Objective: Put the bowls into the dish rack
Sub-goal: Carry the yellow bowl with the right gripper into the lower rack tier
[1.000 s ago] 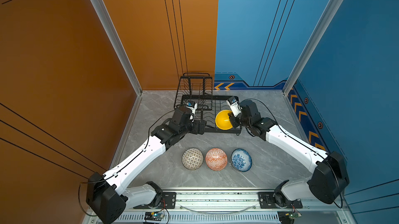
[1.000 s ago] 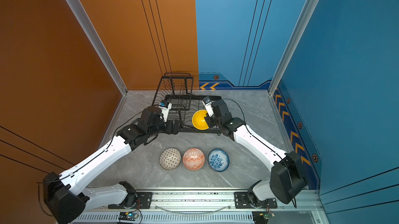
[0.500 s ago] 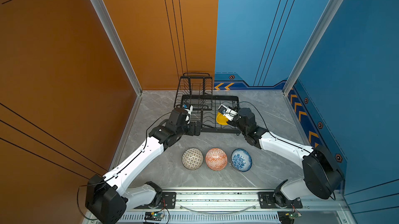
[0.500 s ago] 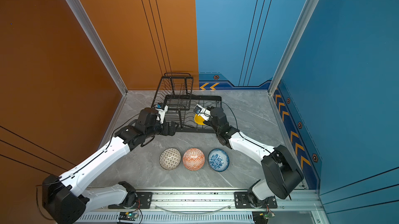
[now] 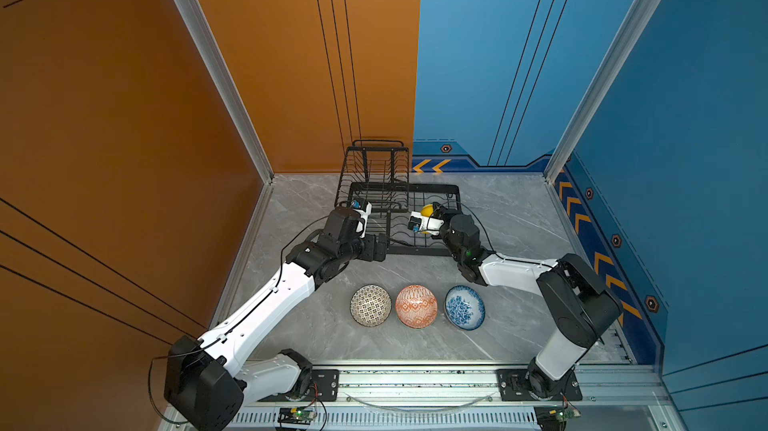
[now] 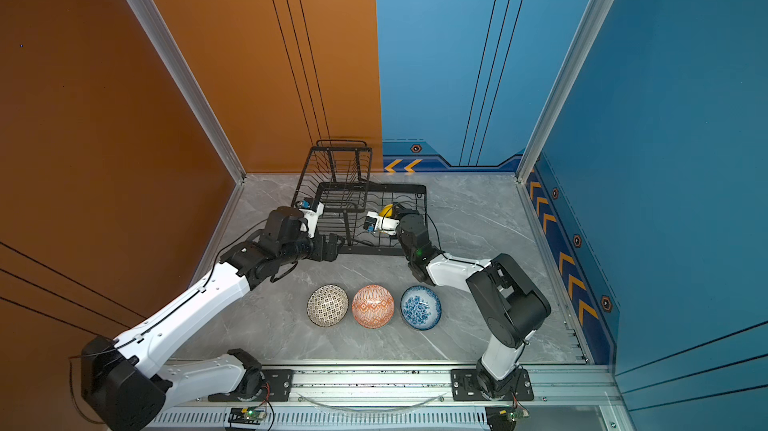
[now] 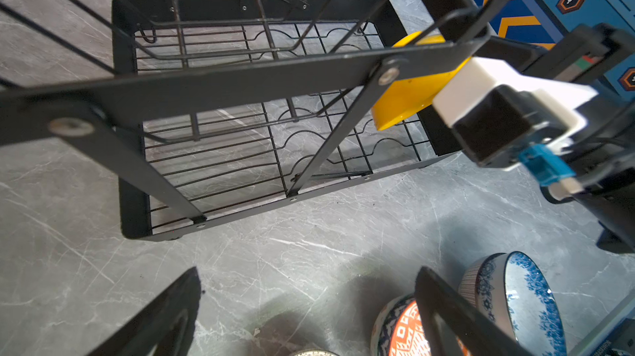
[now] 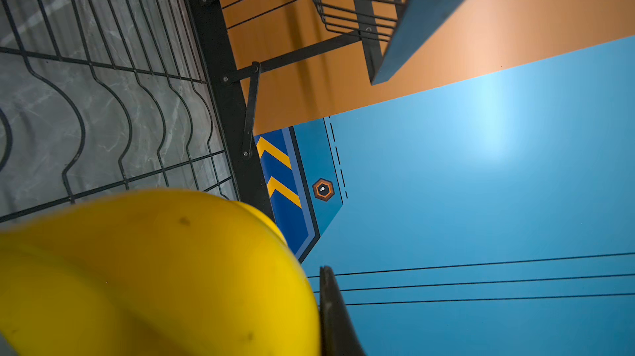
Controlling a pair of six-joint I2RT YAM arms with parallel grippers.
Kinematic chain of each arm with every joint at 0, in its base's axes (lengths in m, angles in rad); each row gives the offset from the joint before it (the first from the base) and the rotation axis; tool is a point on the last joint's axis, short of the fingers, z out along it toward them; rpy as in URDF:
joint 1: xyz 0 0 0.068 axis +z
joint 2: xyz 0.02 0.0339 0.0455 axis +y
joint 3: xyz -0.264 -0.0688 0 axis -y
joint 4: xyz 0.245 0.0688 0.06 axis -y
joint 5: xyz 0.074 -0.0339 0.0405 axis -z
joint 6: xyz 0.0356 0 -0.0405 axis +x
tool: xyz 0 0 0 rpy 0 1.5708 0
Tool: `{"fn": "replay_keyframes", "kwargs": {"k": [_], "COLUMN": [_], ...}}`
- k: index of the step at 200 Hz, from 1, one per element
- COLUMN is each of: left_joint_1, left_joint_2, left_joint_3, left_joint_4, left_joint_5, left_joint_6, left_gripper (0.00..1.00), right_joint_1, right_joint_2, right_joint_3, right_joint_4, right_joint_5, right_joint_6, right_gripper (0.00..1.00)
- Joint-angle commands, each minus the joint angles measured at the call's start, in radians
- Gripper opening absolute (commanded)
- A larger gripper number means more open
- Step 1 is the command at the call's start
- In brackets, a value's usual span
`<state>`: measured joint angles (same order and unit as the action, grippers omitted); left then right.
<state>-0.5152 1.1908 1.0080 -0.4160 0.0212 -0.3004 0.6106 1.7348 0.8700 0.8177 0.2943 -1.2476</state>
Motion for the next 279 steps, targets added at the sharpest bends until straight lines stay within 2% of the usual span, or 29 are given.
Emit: {"fn": "replay_keyframes", "kwargs": {"k": [1, 110, 279], "left_joint_1": [0.009, -0.038, -0.045], "left_joint_2": [-0.024, -0.037, -0.025], "left_joint_3": [0.0, 0.08, 0.161], "left_joint_4": [-0.007, -0.093, -0.17], "left_joint_5": [0.021, -0.09, -0.122], "left_joint_6": [0.034, 0.187, 0.225], "left_gripper": [0.98, 0.98, 0.98], "right_joint_1": [-0.004, -0.046, -0.051], "right_joint_2": [0.039, 0.328, 0.656], "right_joint_3": [0.062, 0.305, 0.641], "right_joint_4": [0.128, 0.201, 0.262], "right_joint_5": [0.03, -0.007, -0.01], "right_joint_6": [-0.096, -0.21, -0.235], "right_gripper": [0.0, 0.0, 0.0]}}
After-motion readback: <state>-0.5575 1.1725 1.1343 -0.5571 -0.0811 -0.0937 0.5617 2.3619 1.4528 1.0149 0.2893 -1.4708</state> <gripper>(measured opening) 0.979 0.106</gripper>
